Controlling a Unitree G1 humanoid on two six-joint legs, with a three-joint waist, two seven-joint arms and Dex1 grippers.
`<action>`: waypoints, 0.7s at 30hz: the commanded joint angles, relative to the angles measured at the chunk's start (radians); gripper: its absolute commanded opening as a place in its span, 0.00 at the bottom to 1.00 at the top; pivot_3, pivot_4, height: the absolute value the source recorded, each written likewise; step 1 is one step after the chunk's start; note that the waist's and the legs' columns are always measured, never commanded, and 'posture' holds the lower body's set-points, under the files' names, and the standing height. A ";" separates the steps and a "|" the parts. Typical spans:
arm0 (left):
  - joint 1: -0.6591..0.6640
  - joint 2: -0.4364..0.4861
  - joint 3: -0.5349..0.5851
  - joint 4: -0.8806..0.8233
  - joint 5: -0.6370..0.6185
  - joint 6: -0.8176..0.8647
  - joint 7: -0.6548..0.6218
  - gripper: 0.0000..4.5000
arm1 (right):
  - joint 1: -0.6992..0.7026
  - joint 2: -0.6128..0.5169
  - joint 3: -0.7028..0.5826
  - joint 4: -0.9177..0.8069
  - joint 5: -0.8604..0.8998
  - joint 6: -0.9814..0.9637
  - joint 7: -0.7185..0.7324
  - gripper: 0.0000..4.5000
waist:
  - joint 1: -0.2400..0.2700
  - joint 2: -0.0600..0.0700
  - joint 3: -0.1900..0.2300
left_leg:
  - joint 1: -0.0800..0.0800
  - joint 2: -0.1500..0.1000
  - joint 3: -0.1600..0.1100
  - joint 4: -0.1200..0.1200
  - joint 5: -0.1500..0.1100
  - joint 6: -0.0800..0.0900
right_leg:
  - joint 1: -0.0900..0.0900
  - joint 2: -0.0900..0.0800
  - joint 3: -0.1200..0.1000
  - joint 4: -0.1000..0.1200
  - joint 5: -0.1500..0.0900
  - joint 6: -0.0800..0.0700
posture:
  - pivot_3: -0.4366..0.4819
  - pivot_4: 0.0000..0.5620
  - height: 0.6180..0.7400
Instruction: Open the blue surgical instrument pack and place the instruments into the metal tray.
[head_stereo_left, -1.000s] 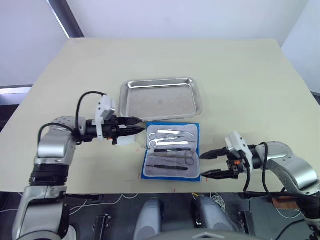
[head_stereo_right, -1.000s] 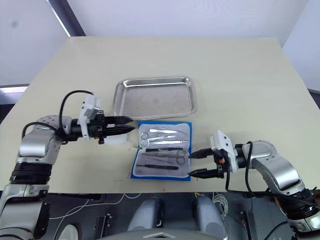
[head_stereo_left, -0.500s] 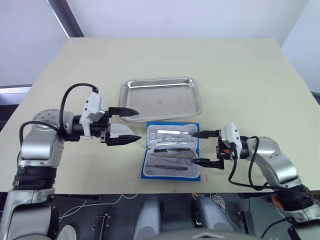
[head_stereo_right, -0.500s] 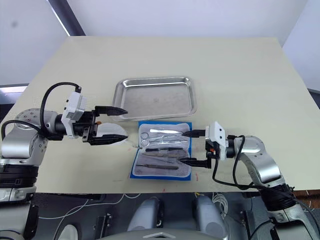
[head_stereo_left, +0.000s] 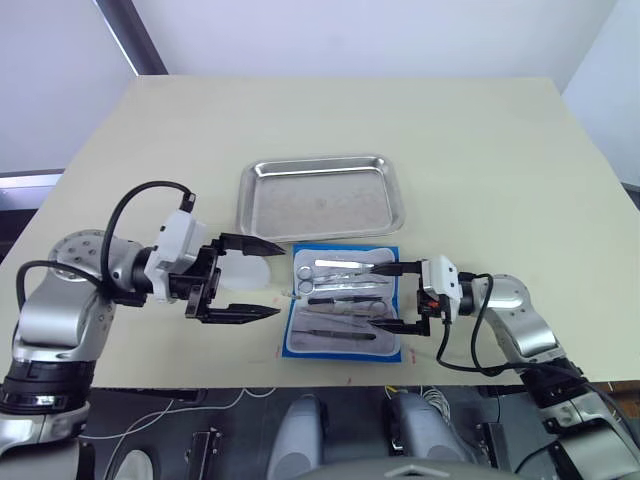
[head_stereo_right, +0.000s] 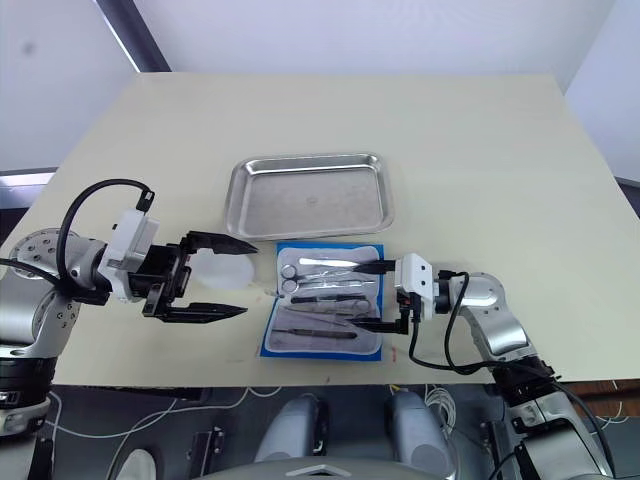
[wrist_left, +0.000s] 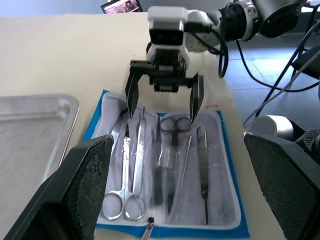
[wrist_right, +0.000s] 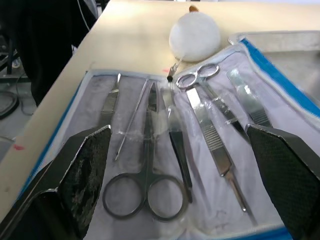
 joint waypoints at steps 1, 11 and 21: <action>0.014 0.010 0.033 -0.040 -0.041 0.042 0.028 0.98 | -0.019 -0.004 0.022 0.041 -0.045 -0.032 0.001 1.00 | 0.000 0.000 0.000 | 0.000 0.000 0.000 0.000 0.000 0.000 | 0.000 0.000 0.000 0.000 0.000 0.000 | 0.48 0.27 1.00; 0.009 0.010 0.029 -0.011 -0.042 0.072 0.068 0.98 | -0.019 -0.039 0.088 0.127 -0.141 0.037 -0.004 1.00 | -0.001 -0.001 -0.001 | 0.002 0.000 0.000 0.000 0.000 0.000 | 0.001 0.000 0.000 0.000 0.000 0.000 | 0.48 0.27 1.00; -0.167 -0.068 -0.104 0.241 0.164 -0.142 0.060 0.98 | -0.015 -0.041 0.099 0.133 -0.142 0.036 -0.024 1.00 | 0.003 -0.003 -0.003 | 0.003 0.000 0.000 0.000 0.000 0.000 | 0.002 0.000 0.000 0.000 0.000 0.000 | 0.48 0.27 1.00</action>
